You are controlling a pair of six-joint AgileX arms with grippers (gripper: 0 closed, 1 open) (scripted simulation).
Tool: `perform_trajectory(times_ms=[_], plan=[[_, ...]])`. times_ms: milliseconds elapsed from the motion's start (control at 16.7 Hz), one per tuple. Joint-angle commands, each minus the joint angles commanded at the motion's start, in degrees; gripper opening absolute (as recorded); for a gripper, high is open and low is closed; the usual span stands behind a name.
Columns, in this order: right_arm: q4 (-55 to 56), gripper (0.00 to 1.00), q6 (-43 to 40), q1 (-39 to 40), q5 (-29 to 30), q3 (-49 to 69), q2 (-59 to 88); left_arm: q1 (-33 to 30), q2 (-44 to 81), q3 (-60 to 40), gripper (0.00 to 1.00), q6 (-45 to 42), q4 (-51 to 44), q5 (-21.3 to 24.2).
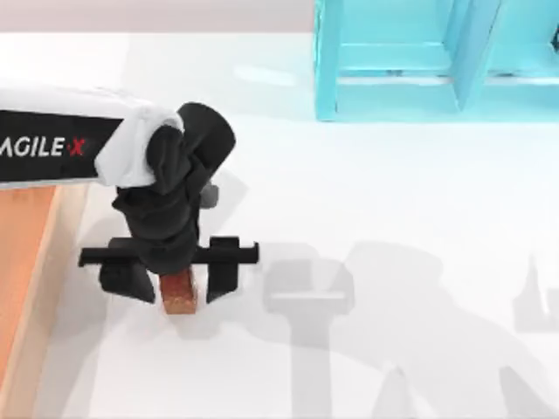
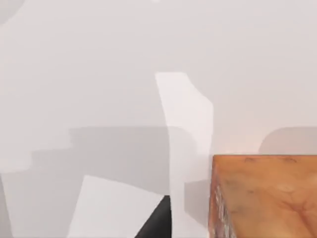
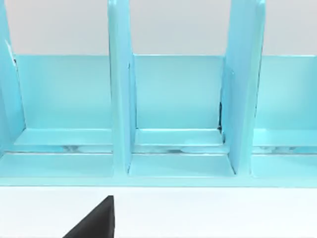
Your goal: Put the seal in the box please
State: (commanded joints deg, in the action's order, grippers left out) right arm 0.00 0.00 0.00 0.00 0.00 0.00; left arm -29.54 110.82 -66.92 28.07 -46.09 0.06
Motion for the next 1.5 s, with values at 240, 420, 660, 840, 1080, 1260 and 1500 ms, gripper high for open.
perform_trajectory(times_ms=[240, 420, 660, 840, 1080, 1260, 1500], plan=[[0.0, 1.0, 0.0, 0.0, 0.0, 0.0, 0.0, 0.0, 0.0, 0.0, 0.17, 0.0, 0.0, 0.0], [0.0, 1.0, 0.0, 0.0, 0.0, 0.0, 0.0, 0.0, 0.0, 0.0, 0.0, 0.0, 0.0, 0.0], [0.0, 1.0, 0.0, 0.0, 0.0, 0.0, 0.0, 0.0, 0.0, 0.0, 0.0, 0.0, 0.0, 0.0], [0.0, 1.0, 0.0, 0.0, 0.0, 0.0, 0.0, 0.0, 0.0, 0.0, 0.0, 0.0, 0.0, 0.0], [0.0, 1.0, 0.0, 0.0, 0.0, 0.0, 0.0, 0.0, -0.8, -1.9, 0.0, 0.1, -2.3, 0.0], [0.0, 1.0, 0.0, 0.0, 0.0, 0.0, 0.0, -0.1, -2.5, -6.3, 0.0, 0.3, -9.1, 0.0], [0.0, 1.0, 0.0, 0.0, 0.0, 0.0, 0.0, -0.1, -6.0, -12.7, 0.0, 0.3, -19.3, 0.0]])
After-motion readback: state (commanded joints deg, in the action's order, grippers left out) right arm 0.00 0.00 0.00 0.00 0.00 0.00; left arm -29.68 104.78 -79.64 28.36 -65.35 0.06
